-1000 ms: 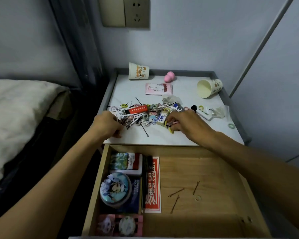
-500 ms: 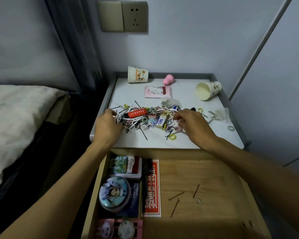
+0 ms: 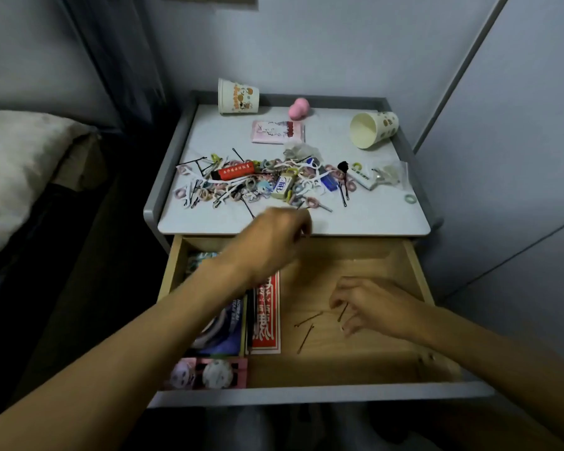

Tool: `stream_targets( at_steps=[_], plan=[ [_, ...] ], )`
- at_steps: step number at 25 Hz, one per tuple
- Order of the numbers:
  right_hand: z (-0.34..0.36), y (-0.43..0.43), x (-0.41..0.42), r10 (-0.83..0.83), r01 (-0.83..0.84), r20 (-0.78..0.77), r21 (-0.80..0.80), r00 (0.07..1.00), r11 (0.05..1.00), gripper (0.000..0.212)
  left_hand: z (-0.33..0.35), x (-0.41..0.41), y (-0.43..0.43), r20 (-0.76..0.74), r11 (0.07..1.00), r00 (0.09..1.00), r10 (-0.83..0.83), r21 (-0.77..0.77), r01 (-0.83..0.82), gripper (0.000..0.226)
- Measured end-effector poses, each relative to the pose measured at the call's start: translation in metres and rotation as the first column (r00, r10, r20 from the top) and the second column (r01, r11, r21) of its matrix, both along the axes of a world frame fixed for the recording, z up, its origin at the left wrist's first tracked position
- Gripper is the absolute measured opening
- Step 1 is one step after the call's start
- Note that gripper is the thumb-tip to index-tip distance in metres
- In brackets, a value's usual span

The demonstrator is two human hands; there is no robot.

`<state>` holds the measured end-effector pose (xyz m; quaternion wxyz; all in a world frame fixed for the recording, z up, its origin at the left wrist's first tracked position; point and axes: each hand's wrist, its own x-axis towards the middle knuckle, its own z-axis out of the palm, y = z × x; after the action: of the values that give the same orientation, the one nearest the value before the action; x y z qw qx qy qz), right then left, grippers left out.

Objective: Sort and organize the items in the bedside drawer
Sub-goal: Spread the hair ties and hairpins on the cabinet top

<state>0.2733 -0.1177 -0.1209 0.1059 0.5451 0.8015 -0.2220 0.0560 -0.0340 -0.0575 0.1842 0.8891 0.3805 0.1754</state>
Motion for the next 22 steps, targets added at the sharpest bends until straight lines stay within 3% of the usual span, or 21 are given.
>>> stream_targets(
  at_steps=[3, 5, 8, 12, 14, 16, 22],
  plan=[
    [-0.025, -0.009, 0.002, -0.127, 0.126, -0.024, -0.023, 0.992, 0.992, 0.052, -0.04, 0.02, -0.025, -0.3, 0.939, 0.924, -0.237, -0.314, 0.139, 0.015],
    [-0.033, -0.009, -0.001, -0.208, 0.197, -0.138, -0.086, 0.968, 0.977, 0.035, -0.072, 0.023, -0.037, -0.36, 0.899, 0.889, -0.282, -0.423, 0.114, 0.017],
    [-0.036, -0.006, 0.0, -0.203, 0.19, -0.139, -0.099, 0.969, 0.977, 0.018, -0.094, 0.027, -0.046, -0.391, 0.9, 0.888, -0.244, -0.432, 0.057, 0.02],
    [-0.034, -0.003, 0.007, -0.21, 0.202, -0.135, -0.068, 0.968, 0.977, 0.014, -0.107, 0.031, -0.052, -0.427, 0.927, 0.887, -0.179, -0.375, 0.006, 0.035],
    [-0.035, -0.004, 0.008, -0.327, 0.309, -0.213, -0.112, 0.921, 0.944, 0.012, -0.109, 0.033, -0.054, -0.424, 0.937, 0.896, -0.13, -0.349, -0.029, 0.031],
    [-0.036, -0.006, 0.01, -0.418, 0.385, -0.274, -0.168, 0.866, 0.908, 0.016, -0.11, 0.033, -0.054, -0.417, 0.942, 0.906, -0.069, -0.327, -0.078, 0.023],
    [-0.041, -0.006, 0.02, -0.442, 0.408, -0.272, -0.172, 0.855, 0.897, 0.025, -0.111, 0.025, -0.054, -0.332, 0.933, 0.94, -0.083, -0.356, -0.044, 0.023]
  ],
)
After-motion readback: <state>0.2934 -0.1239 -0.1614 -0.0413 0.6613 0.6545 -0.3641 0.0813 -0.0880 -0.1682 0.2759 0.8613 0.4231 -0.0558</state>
